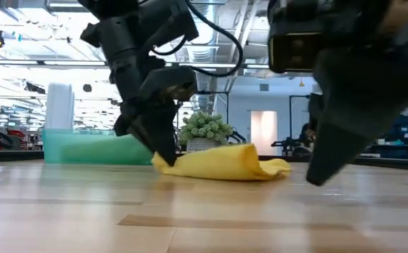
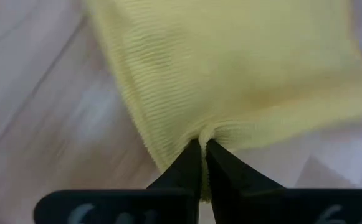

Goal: Roll microfiber towels into tight, uniform cylinder then place into a basket
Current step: Roll the yellow towel

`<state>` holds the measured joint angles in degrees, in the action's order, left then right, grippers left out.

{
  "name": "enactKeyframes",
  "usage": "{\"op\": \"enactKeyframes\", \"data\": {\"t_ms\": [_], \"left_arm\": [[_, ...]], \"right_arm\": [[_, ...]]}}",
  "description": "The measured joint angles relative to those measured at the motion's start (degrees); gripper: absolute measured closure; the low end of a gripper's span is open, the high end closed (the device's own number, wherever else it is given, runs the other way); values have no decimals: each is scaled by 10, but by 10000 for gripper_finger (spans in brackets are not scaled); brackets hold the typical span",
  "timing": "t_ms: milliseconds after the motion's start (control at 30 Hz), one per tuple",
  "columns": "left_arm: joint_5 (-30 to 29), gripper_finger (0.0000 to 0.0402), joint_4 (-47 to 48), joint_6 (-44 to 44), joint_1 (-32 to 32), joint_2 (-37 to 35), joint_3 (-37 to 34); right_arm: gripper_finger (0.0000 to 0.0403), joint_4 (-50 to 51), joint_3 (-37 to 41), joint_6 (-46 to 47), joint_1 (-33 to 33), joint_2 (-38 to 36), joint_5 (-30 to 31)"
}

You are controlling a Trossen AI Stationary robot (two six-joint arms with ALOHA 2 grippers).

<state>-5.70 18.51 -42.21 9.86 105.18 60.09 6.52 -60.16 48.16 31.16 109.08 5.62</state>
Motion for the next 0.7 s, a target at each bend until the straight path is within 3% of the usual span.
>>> {"op": "enactKeyframes", "data": {"t_ms": [300, 567, 700], "left_arm": [[-12, 396, 21, -5, -3, 0, 0], [-11, 396, 19, -5, -3, 0, 0], [-10, 396, 19, -4, -3, 0, 0]], "right_arm": [[302, -20, 0, -67, 3, 0, 20], [311, -53, 0, -322, -1, 0, 204], [311, -50, 0, -350, -25, 0, 213]]}}
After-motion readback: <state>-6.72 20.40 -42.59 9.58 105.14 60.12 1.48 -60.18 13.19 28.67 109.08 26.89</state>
